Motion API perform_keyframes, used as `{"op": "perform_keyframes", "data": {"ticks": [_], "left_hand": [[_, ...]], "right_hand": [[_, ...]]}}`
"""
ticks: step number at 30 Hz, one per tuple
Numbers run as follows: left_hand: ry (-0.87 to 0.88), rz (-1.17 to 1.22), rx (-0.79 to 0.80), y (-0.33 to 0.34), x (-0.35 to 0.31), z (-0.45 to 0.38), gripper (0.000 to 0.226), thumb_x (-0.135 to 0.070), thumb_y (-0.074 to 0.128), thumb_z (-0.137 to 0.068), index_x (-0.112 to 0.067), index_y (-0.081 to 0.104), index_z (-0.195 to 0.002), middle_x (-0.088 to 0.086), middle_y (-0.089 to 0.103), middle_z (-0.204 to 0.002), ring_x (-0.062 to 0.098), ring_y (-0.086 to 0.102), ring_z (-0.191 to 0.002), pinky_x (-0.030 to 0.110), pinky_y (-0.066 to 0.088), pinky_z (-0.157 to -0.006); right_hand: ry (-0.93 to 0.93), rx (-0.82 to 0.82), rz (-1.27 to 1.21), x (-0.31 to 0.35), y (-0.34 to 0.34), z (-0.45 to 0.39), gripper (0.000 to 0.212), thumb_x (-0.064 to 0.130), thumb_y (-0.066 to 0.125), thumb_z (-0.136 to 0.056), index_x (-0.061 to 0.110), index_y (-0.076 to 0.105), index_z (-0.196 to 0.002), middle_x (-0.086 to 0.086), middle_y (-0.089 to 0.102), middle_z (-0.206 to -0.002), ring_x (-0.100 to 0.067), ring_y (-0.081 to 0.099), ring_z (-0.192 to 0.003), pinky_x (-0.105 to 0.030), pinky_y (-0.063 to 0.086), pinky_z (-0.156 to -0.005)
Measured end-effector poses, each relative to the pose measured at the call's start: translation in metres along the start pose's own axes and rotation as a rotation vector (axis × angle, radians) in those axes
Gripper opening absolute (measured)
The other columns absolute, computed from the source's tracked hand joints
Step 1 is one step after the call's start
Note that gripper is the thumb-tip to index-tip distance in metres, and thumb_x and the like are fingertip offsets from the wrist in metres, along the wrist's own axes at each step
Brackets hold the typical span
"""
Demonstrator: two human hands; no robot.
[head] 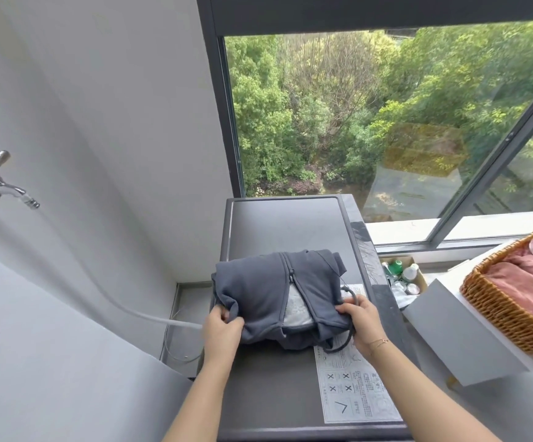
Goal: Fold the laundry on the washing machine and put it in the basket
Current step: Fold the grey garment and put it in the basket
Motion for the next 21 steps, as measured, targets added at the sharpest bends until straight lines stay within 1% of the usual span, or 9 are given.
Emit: {"op": "perform_keyframes", "data": {"ticks": [3,5,8,10,12,14,17,19,21], "left_hand": [[0.264,-0.413,-0.281,0.011,-0.013,0.003,0.047,0.006,0.059,-0.066,-0.004,0.046,-0.11,0.017,0.051,-0.123,0.041,0.051,-0.11,0.047,0.042,-0.088],[0.56,-0.466,-0.419,0.019,-0.037,0.012,0.072,0.007,0.052,-0.058,-0.01,0.04,-0.127,0.017,0.037,-0.143,0.04,0.039,-0.129,0.054,0.033,-0.101],[0.88,-0.687,-0.266,0.038,-0.077,0.007,0.069,-0.006,0.051,-0.072,-0.024,0.041,-0.138,0.008,0.034,-0.152,0.027,0.027,-0.143,0.053,0.014,-0.114],[0.871,-0.913,-0.075,0.054,-0.075,-0.012,0.051,-0.033,0.047,-0.092,-0.032,0.04,-0.142,0.002,0.03,-0.156,0.024,0.021,-0.146,0.058,0.009,-0.115],[0.766,-0.996,-0.017,0.062,-0.046,-0.032,0.051,-0.052,0.027,-0.097,-0.039,0.031,-0.146,-0.003,0.023,-0.158,0.022,0.013,-0.148,0.063,0.005,-0.113],[0.754,-0.96,-0.032,0.06,-0.019,-0.041,0.054,-0.055,0.02,-0.095,-0.04,0.029,-0.146,-0.003,0.027,-0.157,0.023,0.02,-0.146,0.069,0.01,-0.11],[0.752,-0.939,-0.022,0.062,-0.014,-0.054,0.053,-0.054,0.021,-0.095,-0.041,0.032,-0.145,-0.003,0.031,-0.155,0.025,0.022,-0.145,0.073,0.01,-0.104],[0.738,-0.925,-0.013,0.065,-0.019,-0.056,0.054,-0.055,0.022,-0.094,-0.041,0.037,-0.143,-0.002,0.032,-0.154,0.025,0.023,-0.145,0.076,0.01,-0.102],[0.749,-0.926,-0.024,0.069,-0.019,-0.06,0.053,-0.056,0.022,-0.094,-0.042,0.038,-0.143,-0.002,0.034,-0.154,0.026,0.025,-0.144,0.077,0.011,-0.102]], "right_hand": [[-0.077,0.031,0.13,-0.001,0.007,0.003,0.028,-0.014,0.055,-0.084,0.012,0.047,-0.075,-0.007,0.053,-0.076,-0.017,0.05,-0.071,-0.024,0.042,-0.065],[-0.119,0.026,0.197,-0.003,0.011,0.003,0.028,-0.012,0.053,-0.085,0.014,0.046,-0.077,-0.006,0.053,-0.081,-0.015,0.049,-0.072,-0.024,0.041,-0.065],[-0.156,0.004,0.245,-0.006,0.014,0.001,0.027,-0.011,0.051,-0.085,0.015,0.046,-0.079,-0.005,0.054,-0.083,-0.014,0.049,-0.072,-0.024,0.04,-0.064],[-0.166,-0.005,0.262,-0.008,0.015,-0.001,0.026,-0.01,0.05,-0.085,0.015,0.047,-0.08,-0.004,0.054,-0.082,-0.014,0.049,-0.072,-0.023,0.04,-0.063],[-0.177,-0.014,0.256,-0.009,0.014,-0.004,0.023,-0.007,0.05,-0.088,0.016,0.048,-0.083,-0.004,0.054,-0.084,-0.014,0.05,-0.075,-0.023,0.041,-0.066],[-0.187,-0.036,0.232,-0.013,0.013,-0.008,0.019,-0.001,0.048,-0.092,0.017,0.052,-0.087,-0.005,0.059,-0.088,-0.016,0.055,-0.081,-0.025,0.044,-0.072],[-0.146,-0.14,0.168,-0.01,0.008,-0.013,0.029,-0.001,0.044,-0.094,0.019,0.061,-0.083,-0.004,0.064,-0.087,-0.02,0.058,-0.088,-0.03,0.046,-0.08],[-0.074,-0.184,0.083,-0.002,0.008,-0.014,0.029,-0.003,0.043,-0.09,0.016,0.065,-0.083,-0.005,0.064,-0.084,-0.019,0.057,-0.083,-0.027,0.045,-0.071],[-0.046,-0.164,0.038,0.017,0.012,-0.016,0.025,0.01,0.043,-0.092,0.012,0.067,-0.087,-0.005,0.064,-0.084,-0.015,0.056,-0.075,-0.024,0.04,-0.062]]}}
Point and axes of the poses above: each hand's wrist, its own z-axis away from the middle knuckle, its own y-axis out of the palm, x = y × z, the point moved 1 cm from there along -z, towards the middle knuckle
